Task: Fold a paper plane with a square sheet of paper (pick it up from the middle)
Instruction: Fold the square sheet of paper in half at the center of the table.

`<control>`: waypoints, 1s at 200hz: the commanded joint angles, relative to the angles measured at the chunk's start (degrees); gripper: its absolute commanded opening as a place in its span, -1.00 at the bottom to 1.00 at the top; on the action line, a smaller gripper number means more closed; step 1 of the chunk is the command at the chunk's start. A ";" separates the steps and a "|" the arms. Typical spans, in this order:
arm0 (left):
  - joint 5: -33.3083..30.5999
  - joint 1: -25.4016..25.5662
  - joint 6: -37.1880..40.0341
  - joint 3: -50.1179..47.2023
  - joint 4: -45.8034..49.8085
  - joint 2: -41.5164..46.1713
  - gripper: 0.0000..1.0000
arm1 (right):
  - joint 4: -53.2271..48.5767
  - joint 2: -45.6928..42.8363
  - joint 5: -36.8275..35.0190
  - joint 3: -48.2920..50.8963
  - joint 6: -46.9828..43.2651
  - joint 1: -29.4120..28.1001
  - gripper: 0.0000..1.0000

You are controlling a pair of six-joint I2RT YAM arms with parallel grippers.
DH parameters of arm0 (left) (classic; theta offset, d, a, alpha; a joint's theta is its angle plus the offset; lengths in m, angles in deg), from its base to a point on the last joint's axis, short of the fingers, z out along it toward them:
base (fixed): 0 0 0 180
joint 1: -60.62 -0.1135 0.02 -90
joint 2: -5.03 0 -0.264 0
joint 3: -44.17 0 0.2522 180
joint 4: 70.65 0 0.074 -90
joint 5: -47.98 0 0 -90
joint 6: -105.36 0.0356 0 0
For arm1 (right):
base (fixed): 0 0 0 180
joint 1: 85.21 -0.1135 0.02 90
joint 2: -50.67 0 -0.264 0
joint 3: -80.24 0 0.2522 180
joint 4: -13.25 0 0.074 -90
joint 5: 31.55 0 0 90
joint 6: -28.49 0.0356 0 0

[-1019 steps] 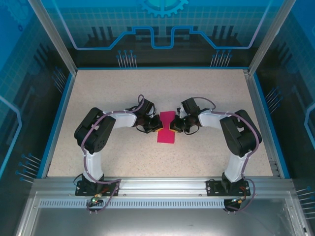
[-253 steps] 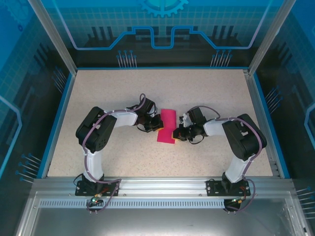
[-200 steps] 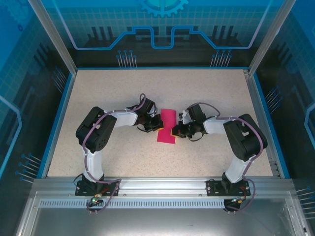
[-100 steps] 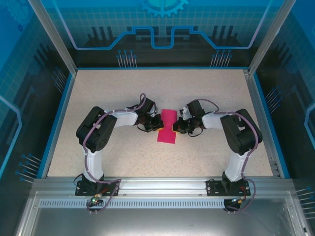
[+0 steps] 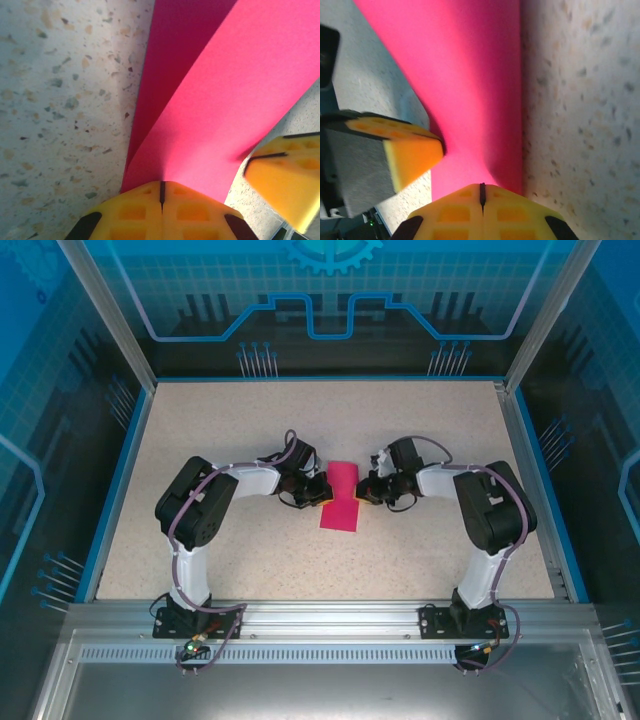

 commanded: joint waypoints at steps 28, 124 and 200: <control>-3.40 0.52 1.56 -1.08 6.34 -3.93 -1.00 | -1.23 1.90 2.72 -2.97 -0.88 1.09 -1.00; -3.73 0.57 2.13 -1.58 6.91 -3.67 -1.00 | -5.17 4.66 -2.26 -3.52 -1.15 1.08 -1.00; -3.84 0.52 2.25 -1.78 6.88 -3.49 -1.00 | -7.55 4.32 1.06 -10.53 -2.16 2.04 -1.00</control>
